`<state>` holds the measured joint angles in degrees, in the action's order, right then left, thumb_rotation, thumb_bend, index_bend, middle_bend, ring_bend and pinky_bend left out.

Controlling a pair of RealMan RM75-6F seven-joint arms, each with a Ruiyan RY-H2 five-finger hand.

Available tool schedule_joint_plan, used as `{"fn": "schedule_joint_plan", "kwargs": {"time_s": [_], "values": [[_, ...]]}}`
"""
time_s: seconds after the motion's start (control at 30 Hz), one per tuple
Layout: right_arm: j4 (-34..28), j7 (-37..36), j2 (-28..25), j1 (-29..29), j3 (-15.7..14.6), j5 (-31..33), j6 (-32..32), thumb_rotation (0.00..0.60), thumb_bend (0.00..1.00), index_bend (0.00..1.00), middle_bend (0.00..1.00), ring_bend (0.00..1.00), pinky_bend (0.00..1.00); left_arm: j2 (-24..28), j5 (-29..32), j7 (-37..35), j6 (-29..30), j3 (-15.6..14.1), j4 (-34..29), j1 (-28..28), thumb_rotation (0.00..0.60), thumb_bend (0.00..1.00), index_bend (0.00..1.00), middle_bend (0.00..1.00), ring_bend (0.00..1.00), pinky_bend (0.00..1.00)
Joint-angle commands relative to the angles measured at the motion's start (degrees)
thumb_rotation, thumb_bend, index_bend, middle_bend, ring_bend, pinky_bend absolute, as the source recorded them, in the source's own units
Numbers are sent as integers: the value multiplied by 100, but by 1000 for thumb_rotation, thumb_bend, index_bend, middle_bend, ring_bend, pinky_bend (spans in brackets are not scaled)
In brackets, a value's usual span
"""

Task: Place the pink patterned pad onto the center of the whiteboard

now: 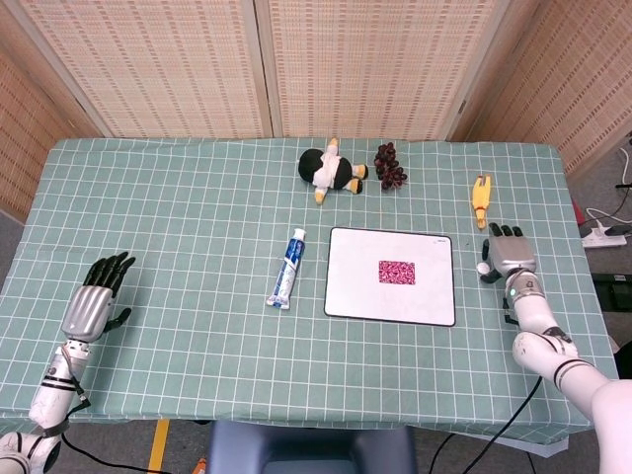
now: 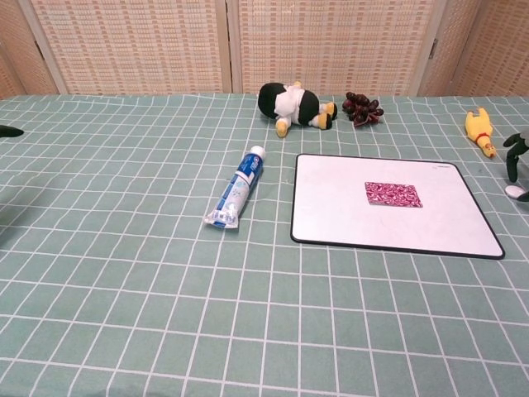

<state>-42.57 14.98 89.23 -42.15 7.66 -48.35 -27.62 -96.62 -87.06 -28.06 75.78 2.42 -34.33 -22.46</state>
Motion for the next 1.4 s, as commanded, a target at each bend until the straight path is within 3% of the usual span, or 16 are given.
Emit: {"fn": "schedule_joint_plan", "kwargs": {"time_s": [0.03, 0.93, 1.07, 1.4], "values": [[-22, -1, 3, -7, 14, -2, -8, 564, 213, 471, 0, 0, 0, 6, -1, -5, 3, -7, 0, 11, 600, 237, 0, 0, 0, 0], [381, 130, 231, -113, 26, 122, 230, 566, 241, 499, 0, 0, 0, 18, 47, -86, -73, 14, 41, 17, 600, 237, 0, 0, 0, 0], [423, 129, 254, -119, 35, 128, 251, 595, 243, 519, 0, 0, 0, 19, 45, -104, -74, 13, 41, 16, 600, 237, 0, 0, 0, 0], [192, 14, 127, -89, 112, 59, 148, 600, 253, 545, 0, 0, 0, 28, 46, -157, -102, 8, 28, 13, 600, 238, 0, 0, 0, 0]]}}
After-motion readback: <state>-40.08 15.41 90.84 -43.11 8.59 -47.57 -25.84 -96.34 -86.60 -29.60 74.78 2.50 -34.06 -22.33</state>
